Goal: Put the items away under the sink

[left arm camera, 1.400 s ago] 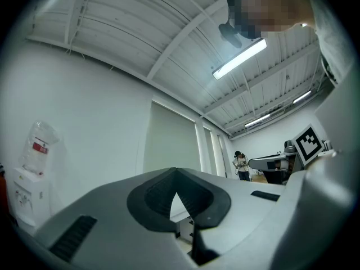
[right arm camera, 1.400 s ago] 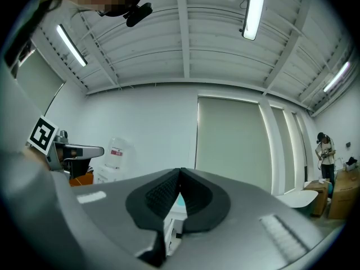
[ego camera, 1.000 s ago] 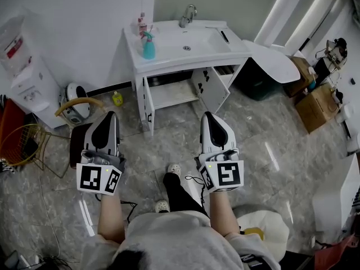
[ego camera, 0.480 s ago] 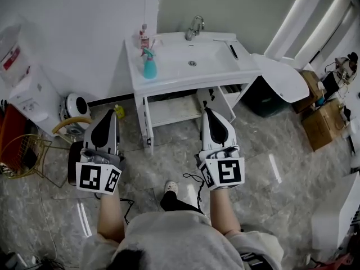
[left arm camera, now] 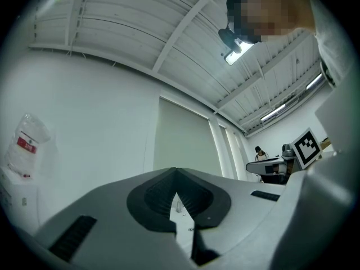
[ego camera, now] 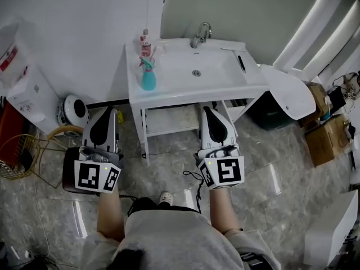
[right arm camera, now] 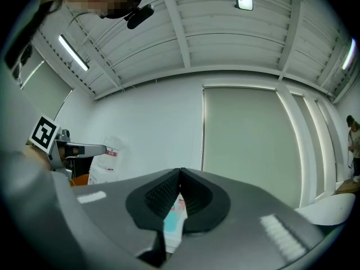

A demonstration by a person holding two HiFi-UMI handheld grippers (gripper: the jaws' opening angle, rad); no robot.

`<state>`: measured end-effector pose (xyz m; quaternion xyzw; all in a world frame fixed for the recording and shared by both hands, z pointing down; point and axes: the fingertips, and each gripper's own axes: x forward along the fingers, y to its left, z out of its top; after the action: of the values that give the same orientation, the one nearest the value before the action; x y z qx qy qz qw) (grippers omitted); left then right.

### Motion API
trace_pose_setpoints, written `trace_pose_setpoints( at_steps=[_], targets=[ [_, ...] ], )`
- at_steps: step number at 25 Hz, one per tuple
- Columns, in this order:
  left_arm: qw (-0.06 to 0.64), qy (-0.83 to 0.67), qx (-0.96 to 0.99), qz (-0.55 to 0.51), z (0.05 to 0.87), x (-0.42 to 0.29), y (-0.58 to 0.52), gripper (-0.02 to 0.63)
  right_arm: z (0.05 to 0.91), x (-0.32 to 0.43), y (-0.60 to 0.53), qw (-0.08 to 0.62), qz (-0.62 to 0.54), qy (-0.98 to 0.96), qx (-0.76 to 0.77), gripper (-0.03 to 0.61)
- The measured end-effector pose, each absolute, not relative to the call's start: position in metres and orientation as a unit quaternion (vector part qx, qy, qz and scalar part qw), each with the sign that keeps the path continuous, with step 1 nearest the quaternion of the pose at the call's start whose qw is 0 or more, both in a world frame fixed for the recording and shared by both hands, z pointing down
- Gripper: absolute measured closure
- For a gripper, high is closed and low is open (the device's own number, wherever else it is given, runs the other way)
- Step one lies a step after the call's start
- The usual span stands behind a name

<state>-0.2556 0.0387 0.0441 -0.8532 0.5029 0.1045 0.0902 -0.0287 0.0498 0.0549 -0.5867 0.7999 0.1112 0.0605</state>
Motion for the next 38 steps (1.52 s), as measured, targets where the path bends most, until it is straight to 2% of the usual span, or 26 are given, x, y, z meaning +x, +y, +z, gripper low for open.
trace_pose_setpoints(
  at_steps=[9,25,38],
  targets=[
    [0.081,0.513,-0.850,0.089,0.059,-0.258,-0.012,0.615,0.072,-0.042,-0.006,0.055,0.093,0.815,-0.569,0.569],
    [0.083,0.464,-0.878,0.084,0.056,-0.291,-0.176,0.615,0.078,-0.091,-0.158,0.045,0.084,0.801,-0.591,0.569],
    [0.053,0.431,-0.899,0.054,0.094,-0.308,-0.260,0.615,0.157,-0.135,-0.245,0.000,-0.005,0.822,-0.570,0.563]
  ],
)
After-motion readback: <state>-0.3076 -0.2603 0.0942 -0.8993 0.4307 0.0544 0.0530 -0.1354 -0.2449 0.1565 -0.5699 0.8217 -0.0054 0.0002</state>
